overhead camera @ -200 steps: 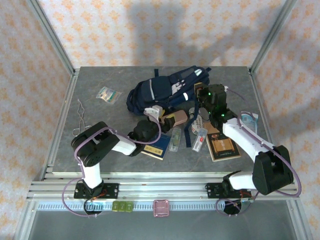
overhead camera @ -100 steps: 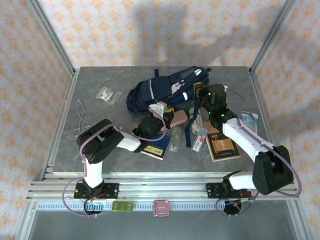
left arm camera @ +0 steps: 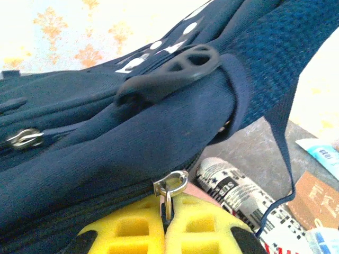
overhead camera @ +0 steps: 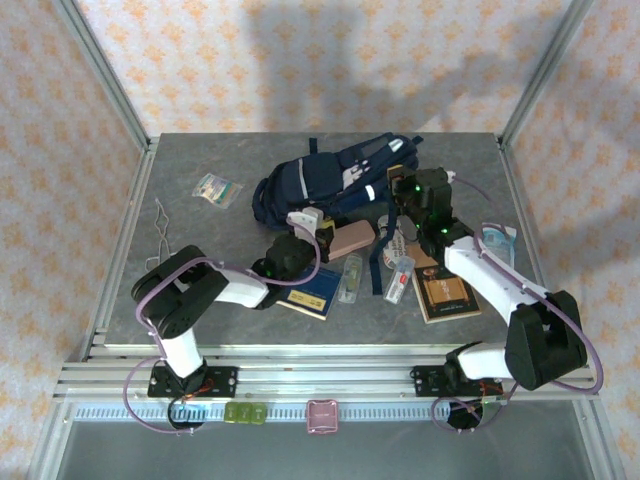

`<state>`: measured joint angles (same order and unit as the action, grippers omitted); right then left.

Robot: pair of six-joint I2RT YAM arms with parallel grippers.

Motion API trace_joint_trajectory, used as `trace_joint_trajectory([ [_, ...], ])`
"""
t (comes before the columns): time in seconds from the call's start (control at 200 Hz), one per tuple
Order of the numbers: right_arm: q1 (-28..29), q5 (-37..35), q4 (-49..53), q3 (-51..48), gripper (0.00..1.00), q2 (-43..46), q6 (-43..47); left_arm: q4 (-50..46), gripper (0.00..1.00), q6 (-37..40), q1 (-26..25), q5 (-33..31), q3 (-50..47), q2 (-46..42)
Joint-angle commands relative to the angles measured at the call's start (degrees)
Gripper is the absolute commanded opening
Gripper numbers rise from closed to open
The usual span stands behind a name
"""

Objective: Pack the student bag

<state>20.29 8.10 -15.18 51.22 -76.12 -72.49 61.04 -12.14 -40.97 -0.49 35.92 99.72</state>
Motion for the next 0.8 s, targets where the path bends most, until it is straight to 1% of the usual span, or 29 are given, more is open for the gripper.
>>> trace_joint_trajectory([
  [0.0, -2.3, 0.0, -3.7, 0.8, 0.00, -1.0, 1.7, -7.9, 0.00, -1.4, 1.5, -1.3, -1.6, -4.0],
  [0.215, -5.6, 2.9, -4.6, 0.8, 0.00, -4.5, 4.8, -17.6, 0.00, -2.9, 3.9, -0.2, -4.5, -9.6],
  [0.355, -8.5, 6.8, -4.6, 2.4, 0.00, -9.1, 8.9, -24.9, 0.00, -2.4, 4.0, 0.5, -4.8, -12.4],
  [0.496, -11.0, 8.5, -4.0, 5.0, 0.00, -14.8, 13.1, -30.7, 0.00, -2.5, 4.0, 0.0, -4.9, -13.9],
  [0.571, -12.2, 9.1, -3.6, 7.2, 0.00, -18.0, 14.9, -32.5, 0.00, -2.3, 4.0, 0.0, -4.6, -14.4],
  [0.676, -14.0, 12.5, -4.2, 11.8, 0.00, -24.6, 16.4, -35.6, 0.00, -1.8, 4.0, 0.2, -2.9, -14.5],
  [0.796, -15.1, 14.1, -2.7, 18.8, 0.00, -31.6, 17.2, -38.2, 0.00, -1.3, 4.0, 0.5, -0.9, -13.9],
])
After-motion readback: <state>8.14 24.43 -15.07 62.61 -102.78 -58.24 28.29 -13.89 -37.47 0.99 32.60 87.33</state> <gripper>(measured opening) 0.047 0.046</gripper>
